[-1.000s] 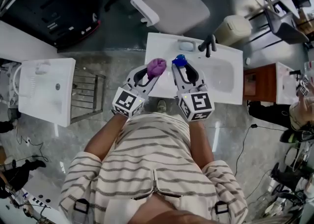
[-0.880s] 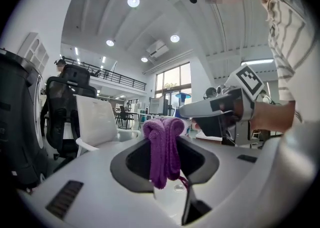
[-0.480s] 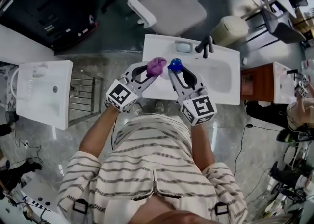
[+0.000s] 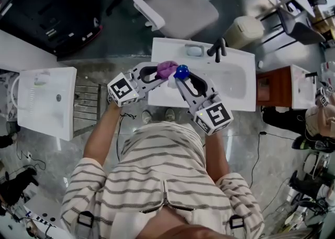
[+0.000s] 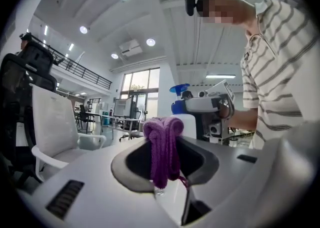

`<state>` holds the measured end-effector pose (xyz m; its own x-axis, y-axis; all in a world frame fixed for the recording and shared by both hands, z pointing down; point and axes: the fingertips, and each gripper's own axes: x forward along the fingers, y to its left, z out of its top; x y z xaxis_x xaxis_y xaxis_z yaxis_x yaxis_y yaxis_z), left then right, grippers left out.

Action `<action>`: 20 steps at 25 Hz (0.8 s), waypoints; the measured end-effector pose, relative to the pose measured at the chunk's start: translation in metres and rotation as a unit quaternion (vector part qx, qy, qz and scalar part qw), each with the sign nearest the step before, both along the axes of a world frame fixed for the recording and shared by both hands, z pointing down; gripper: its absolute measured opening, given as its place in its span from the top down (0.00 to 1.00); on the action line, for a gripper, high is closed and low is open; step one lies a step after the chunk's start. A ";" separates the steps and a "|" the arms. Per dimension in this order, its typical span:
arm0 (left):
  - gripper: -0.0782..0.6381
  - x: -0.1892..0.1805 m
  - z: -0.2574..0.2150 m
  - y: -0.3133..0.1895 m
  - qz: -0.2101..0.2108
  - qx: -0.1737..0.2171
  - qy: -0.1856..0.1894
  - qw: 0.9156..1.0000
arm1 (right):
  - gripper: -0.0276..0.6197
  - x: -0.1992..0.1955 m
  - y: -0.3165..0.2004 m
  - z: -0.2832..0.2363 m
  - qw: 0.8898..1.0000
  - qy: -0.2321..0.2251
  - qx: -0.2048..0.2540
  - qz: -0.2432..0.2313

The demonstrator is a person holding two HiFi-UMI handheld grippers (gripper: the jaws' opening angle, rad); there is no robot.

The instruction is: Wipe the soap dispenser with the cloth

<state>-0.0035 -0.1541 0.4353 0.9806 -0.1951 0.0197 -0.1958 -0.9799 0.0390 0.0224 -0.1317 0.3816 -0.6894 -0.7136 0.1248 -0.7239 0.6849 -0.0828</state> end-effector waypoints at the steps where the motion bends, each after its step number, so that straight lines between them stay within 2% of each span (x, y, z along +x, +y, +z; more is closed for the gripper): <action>1: 0.73 0.001 0.001 -0.001 0.007 0.000 -0.004 1.000 | 0.75 -0.002 0.001 -0.001 1.000 -0.005 0.002 -0.009; 5: 0.73 0.003 0.007 -0.002 0.021 0.004 -0.021 1.000 | 0.75 -0.005 0.006 -0.006 0.999 -0.032 0.004 -0.033; 10: 0.73 -0.003 0.022 -0.004 0.010 0.009 -0.050 0.999 | 0.75 -0.004 0.002 -0.007 0.998 -0.047 -0.001 -0.033; 16: 0.73 -0.022 0.033 -0.011 -0.063 -0.011 -0.055 0.996 | 0.75 -0.001 -0.011 -0.003 0.998 -0.061 -0.010 -0.017; 20: 0.73 -0.043 0.043 -0.023 -0.136 -0.014 -0.068 0.988 | 0.75 0.002 -0.027 0.009 0.998 -0.064 -0.023 0.008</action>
